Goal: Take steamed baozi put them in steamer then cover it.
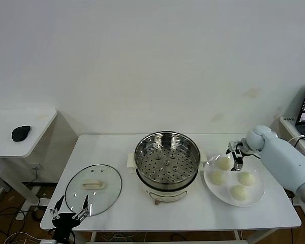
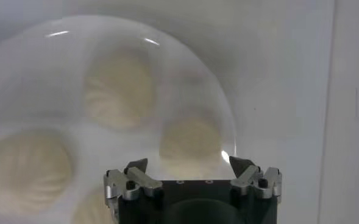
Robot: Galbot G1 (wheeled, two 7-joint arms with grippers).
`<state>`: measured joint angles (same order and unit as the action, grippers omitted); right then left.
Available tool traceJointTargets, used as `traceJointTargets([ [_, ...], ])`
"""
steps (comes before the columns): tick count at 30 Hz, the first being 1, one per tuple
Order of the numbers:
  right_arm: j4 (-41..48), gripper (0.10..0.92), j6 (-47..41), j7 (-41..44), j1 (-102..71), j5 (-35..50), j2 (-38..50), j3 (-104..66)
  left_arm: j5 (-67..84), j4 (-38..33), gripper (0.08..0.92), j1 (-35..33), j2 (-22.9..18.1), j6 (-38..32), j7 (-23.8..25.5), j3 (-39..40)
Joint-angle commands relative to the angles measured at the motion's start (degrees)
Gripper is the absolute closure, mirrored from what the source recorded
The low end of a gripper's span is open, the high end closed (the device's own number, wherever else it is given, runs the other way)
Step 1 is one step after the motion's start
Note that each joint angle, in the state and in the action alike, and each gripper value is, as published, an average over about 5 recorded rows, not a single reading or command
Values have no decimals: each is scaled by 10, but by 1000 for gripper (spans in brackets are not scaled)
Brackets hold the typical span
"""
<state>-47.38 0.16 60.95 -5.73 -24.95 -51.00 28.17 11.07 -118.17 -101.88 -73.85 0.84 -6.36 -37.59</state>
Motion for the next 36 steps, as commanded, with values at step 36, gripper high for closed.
traceJointTargets([
  [36,-261,431,-37,5,138,202,181,88,39,-7,177,1,6,3,-2,2],
])
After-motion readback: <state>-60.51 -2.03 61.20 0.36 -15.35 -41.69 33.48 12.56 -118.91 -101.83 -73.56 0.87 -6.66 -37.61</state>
